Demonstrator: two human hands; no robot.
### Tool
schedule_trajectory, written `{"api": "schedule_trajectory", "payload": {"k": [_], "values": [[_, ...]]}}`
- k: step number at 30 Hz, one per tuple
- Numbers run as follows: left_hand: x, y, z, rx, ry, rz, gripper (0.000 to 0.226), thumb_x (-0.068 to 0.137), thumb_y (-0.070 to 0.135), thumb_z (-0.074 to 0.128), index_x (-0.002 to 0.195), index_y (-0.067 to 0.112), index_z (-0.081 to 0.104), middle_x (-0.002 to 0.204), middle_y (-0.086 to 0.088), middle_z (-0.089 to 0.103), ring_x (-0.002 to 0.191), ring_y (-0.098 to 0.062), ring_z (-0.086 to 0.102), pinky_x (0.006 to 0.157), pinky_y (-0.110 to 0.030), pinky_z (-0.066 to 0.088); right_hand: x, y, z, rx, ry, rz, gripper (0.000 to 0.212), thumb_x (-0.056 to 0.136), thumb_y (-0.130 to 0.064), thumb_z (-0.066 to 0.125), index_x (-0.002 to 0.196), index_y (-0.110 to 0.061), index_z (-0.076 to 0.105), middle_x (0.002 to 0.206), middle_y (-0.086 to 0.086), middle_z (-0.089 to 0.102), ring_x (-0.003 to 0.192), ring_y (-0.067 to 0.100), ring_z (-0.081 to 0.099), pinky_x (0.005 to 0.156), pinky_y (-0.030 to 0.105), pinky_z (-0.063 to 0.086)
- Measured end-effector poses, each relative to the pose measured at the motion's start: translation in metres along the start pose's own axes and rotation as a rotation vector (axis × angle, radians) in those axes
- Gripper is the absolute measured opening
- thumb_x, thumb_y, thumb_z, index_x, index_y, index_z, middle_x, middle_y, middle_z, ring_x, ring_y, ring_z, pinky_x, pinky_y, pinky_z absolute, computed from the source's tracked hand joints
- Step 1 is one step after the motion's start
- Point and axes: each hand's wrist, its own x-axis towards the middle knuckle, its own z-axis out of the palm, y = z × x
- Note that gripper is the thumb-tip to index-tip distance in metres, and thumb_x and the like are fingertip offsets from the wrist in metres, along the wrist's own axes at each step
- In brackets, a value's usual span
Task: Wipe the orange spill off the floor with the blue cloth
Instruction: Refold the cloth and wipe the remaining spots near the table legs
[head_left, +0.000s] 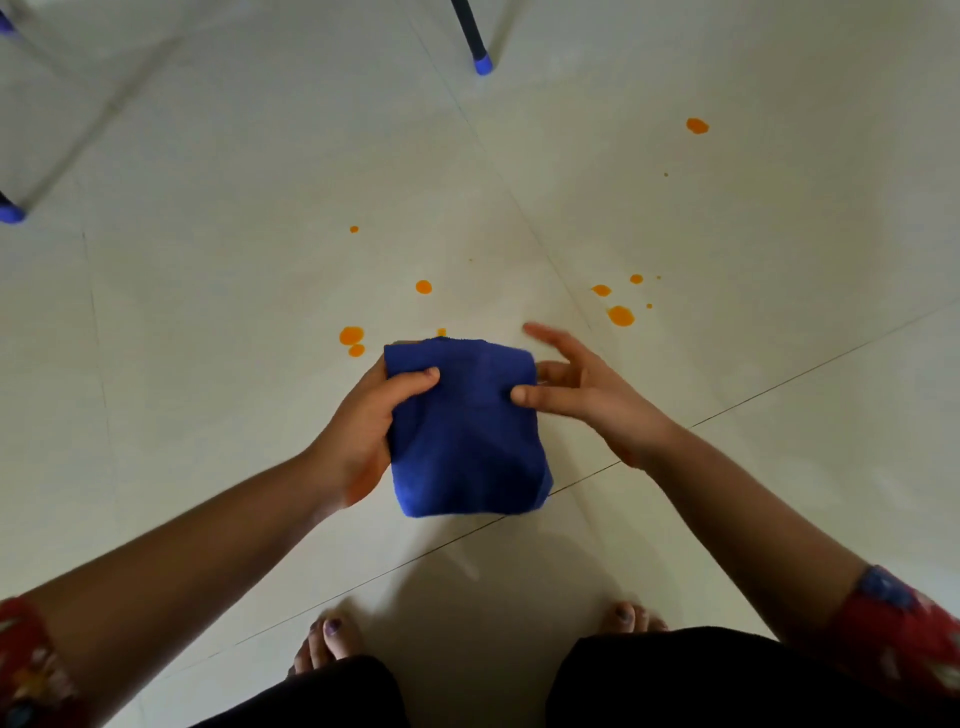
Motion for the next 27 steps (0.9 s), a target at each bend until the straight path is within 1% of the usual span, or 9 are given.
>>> {"api": "schedule_trajectory", "payload": {"k": [3, 5, 9, 12, 15, 17, 20, 22, 27], "values": [[-0.001, 0.000, -0.015, 0.052, 0.031, -0.082, 0.042, 0.080, 0.018, 0.064, 0.121, 0.022, 0.056, 0.114, 0.003, 0.069, 0.107, -0.015, 0.065, 0.080, -0.027, 0.051, 0.003, -0.001, 0.003, 0.060, -0.005, 0.017, 0.021, 0.085, -0.014, 0.070, 0.105, -0.015, 0.063, 0.106, 0.005, 0.070, 0.101, 0.021, 0.067, 0.081, 0.033, 0.056], [-0.006, -0.001, -0.024, 0.151, 0.033, -0.101, 0.046, 0.080, 0.018, 0.069, 0.120, 0.032, 0.051, 0.111, 0.002, 0.066, 0.099, -0.015, 0.066, 0.073, -0.026, 0.053, -0.002, 0.003, 0.006, 0.008, 0.010, -0.018, 0.015, 0.087, -0.011, 0.067, 0.101, -0.011, 0.060, 0.104, 0.009, 0.067, 0.095, 0.023, 0.067, 0.075, 0.032, 0.058], [-0.011, -0.011, -0.031, 0.166, -0.048, -0.129, 0.041, 0.090, 0.006, 0.061, 0.124, 0.029, 0.056, 0.114, 0.001, 0.067, 0.098, -0.017, 0.068, 0.069, -0.028, 0.056, -0.011, 0.002, 0.009, 0.004, -0.054, 0.024, 0.030, 0.090, -0.007, 0.063, 0.114, -0.021, 0.053, 0.106, 0.008, 0.067, 0.094, 0.024, 0.068, 0.068, 0.030, 0.058], [0.005, -0.018, -0.028, 0.106, -0.022, -0.138, 0.033, 0.090, 0.004, 0.060, 0.117, 0.022, 0.060, 0.112, 0.000, 0.067, 0.098, -0.017, 0.067, 0.068, -0.027, 0.055, 0.003, -0.002, 0.002, -0.015, 0.047, 0.025, 0.043, 0.091, -0.008, 0.063, 0.124, -0.032, 0.050, 0.111, 0.004, 0.066, 0.098, 0.020, 0.067, 0.077, 0.035, 0.059], [0.030, -0.028, -0.025, 0.182, 0.061, -0.133, 0.049, 0.088, 0.005, 0.065, 0.130, 0.026, 0.048, 0.122, 0.001, 0.057, 0.108, -0.016, 0.060, 0.074, -0.018, 0.048, 0.026, 0.004, 0.004, -0.447, 0.351, -0.063, 0.045, 0.092, -0.014, 0.059, 0.131, -0.032, 0.045, 0.128, -0.011, 0.055, 0.110, 0.008, 0.055, 0.090, 0.028, 0.047], [0.044, -0.037, -0.027, 0.274, 0.165, -0.092, 0.055, 0.088, 0.007, 0.064, 0.136, 0.024, 0.043, 0.129, 0.002, 0.051, 0.112, -0.015, 0.053, 0.071, -0.014, 0.042, 0.034, 0.015, 0.012, -0.647, 0.457, -0.112, 0.040, 0.094, -0.018, 0.054, 0.131, -0.030, 0.046, 0.124, -0.013, 0.054, 0.108, 0.005, 0.054, 0.084, 0.024, 0.043], [0.055, -0.053, -0.037, 0.449, 0.250, -0.016, 0.044, 0.090, 0.010, 0.063, 0.131, 0.019, 0.049, 0.132, 0.002, 0.051, 0.108, -0.013, 0.051, 0.074, -0.017, 0.041, 0.034, 0.042, 0.026, -0.708, 0.471, 0.024, 0.019, 0.096, -0.036, 0.049, 0.115, -0.033, 0.052, 0.104, -0.012, 0.063, 0.087, 0.011, 0.063, 0.074, 0.030, 0.052], [0.056, -0.065, -0.045, 0.613, 0.182, 0.046, 0.039, 0.090, 0.011, 0.063, 0.127, 0.019, 0.053, 0.128, 0.004, 0.053, 0.107, -0.012, 0.053, 0.079, -0.019, 0.043, 0.026, 0.066, 0.035, -0.862, 0.399, 0.116, 0.027, 0.094, -0.046, 0.051, 0.117, -0.032, 0.050, 0.107, -0.012, 0.061, 0.090, 0.013, 0.063, 0.074, 0.033, 0.054], [0.047, -0.085, -0.072, 0.996, 0.093, 0.389, 0.033, 0.089, 0.013, 0.063, 0.120, 0.022, 0.058, 0.120, 0.008, 0.055, 0.108, -0.012, 0.053, 0.092, -0.027, 0.045, 0.014, 0.098, 0.043, -1.003, 0.488, -0.015, 0.050, 0.089, -0.007, 0.050, 0.136, -0.022, 0.045, 0.134, 0.003, 0.048, 0.115, 0.023, 0.050, 0.085, 0.039, 0.054]]}}
